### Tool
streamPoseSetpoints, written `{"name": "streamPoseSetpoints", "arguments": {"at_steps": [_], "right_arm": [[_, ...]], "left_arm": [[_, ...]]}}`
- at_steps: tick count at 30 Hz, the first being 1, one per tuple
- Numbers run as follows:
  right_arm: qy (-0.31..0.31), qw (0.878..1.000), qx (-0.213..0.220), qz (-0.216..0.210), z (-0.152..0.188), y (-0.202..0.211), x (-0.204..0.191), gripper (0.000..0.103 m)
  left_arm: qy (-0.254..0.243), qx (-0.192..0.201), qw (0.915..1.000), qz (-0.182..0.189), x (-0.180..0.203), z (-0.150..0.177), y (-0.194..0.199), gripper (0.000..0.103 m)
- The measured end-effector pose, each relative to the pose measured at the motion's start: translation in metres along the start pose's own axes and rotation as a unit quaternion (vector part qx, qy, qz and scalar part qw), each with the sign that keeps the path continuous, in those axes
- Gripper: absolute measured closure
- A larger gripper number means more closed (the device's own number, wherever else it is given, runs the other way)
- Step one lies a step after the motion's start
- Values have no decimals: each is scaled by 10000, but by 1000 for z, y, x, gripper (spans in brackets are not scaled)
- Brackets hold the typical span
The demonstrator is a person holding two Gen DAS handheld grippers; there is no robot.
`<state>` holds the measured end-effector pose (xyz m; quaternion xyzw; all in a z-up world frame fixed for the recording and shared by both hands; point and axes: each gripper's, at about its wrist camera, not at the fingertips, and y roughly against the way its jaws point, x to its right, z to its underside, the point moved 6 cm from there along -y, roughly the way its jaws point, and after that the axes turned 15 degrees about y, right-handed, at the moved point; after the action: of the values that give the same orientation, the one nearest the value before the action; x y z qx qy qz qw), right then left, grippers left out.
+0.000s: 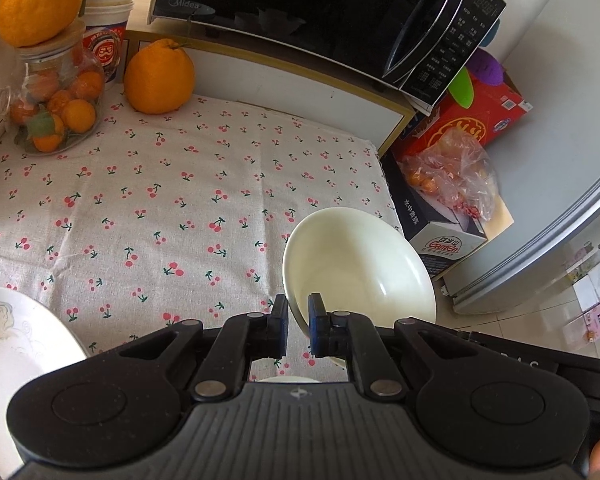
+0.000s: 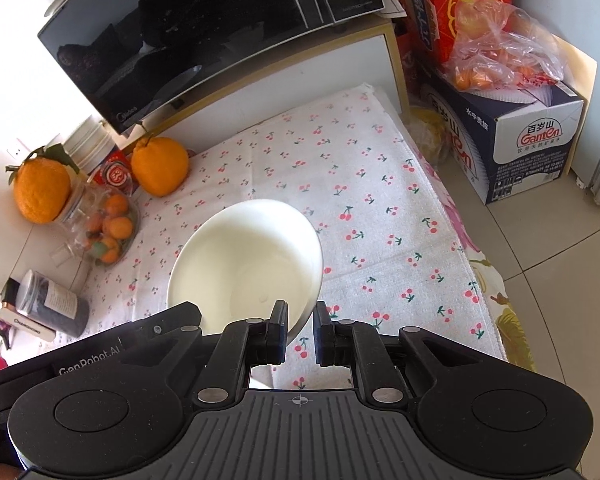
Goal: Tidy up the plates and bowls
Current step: 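Lift the third white bowl with both tools, then carry the white bowl with both tools toward the white plate stack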
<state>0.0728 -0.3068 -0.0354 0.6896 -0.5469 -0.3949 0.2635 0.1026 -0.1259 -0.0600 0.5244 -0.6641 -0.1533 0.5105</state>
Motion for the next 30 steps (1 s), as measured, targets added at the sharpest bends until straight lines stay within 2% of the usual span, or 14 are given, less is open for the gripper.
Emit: {"name": "streamPoseSetpoints", "arguments": {"at_steps": [13, 20, 30], "right_arm": [[479, 9983, -136, -289, 21, 13, -30, 88], [777, 9960, -234, -374, 42, 22, -43, 86], [1022, 9928, -419, -467, 70, 28, -54, 85]], "left_arm": [[-64, 165, 9998, -119, -19, 16, 33, 94], [-35, 92, 9998, -157, -31, 32, 42, 94], [-284, 10, 9986, -454, -42, 57, 45, 93]]}}
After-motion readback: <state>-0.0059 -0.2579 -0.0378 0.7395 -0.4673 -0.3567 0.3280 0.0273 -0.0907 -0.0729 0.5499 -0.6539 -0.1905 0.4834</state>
